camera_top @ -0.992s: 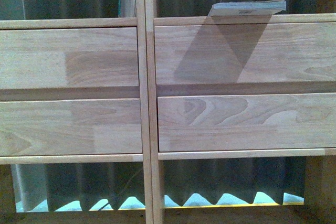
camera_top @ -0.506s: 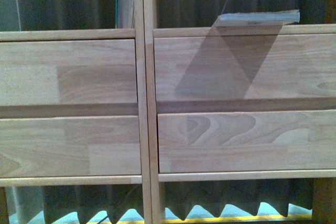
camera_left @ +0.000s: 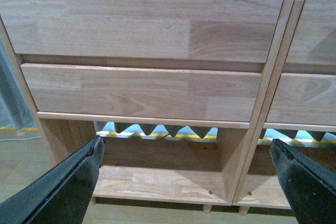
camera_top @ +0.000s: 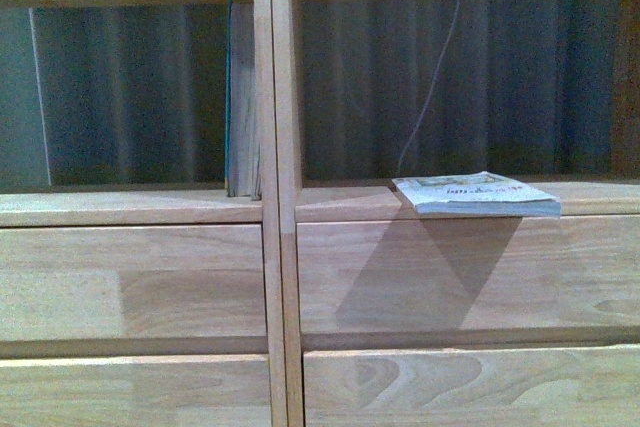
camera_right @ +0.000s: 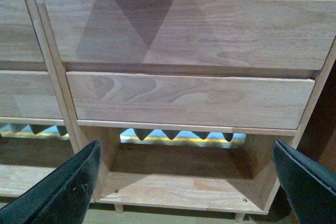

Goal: Organize books on shelf

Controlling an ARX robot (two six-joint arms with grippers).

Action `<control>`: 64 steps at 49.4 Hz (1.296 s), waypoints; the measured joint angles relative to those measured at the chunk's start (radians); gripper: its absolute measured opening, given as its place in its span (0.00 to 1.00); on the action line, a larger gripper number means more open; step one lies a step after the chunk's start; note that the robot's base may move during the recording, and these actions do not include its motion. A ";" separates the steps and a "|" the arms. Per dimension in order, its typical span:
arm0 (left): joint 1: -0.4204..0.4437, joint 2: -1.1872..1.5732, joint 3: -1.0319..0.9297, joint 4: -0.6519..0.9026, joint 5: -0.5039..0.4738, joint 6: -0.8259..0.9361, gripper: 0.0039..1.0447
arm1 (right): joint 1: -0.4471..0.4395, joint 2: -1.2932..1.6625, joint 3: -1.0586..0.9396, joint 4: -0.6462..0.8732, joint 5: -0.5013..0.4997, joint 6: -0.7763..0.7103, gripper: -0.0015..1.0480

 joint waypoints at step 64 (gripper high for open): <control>0.000 0.000 0.000 0.000 0.000 0.000 0.94 | 0.146 1.751 1.065 0.560 -0.100 1.008 0.93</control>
